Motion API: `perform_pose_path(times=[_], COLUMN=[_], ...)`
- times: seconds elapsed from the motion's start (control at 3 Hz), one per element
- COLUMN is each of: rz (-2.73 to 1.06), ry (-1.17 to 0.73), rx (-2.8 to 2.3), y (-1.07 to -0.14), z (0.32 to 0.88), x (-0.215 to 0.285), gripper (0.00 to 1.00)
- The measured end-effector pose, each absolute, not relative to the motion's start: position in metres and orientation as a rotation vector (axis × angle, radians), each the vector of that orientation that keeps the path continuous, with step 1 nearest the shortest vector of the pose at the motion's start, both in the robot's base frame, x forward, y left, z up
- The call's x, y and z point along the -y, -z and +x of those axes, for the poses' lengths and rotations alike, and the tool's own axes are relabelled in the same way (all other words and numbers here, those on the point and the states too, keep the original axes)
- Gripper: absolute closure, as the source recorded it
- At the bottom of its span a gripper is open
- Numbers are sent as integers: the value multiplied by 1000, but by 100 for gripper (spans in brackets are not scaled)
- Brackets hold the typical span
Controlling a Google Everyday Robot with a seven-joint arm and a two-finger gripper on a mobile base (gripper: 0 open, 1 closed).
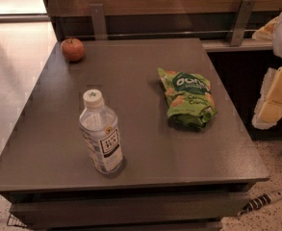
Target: Move blue plastic bottle near apple
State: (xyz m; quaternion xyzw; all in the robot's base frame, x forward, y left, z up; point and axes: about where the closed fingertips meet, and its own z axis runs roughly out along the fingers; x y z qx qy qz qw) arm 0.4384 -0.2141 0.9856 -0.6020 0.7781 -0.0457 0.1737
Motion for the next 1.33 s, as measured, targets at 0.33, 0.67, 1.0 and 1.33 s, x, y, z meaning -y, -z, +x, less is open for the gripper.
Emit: perform_pose_path(times=[0.33,0.67,1.0,1.33], rz=[-1707,-1683,-1634,-1573], ry=[130,57,-89,-294], rx=[-2206,-2160,-2026,-1769], y=[-986,-983,-957,-923], z=[438,436,433,444], x=[214,204,189,159], gripper=[0,0,0,0])
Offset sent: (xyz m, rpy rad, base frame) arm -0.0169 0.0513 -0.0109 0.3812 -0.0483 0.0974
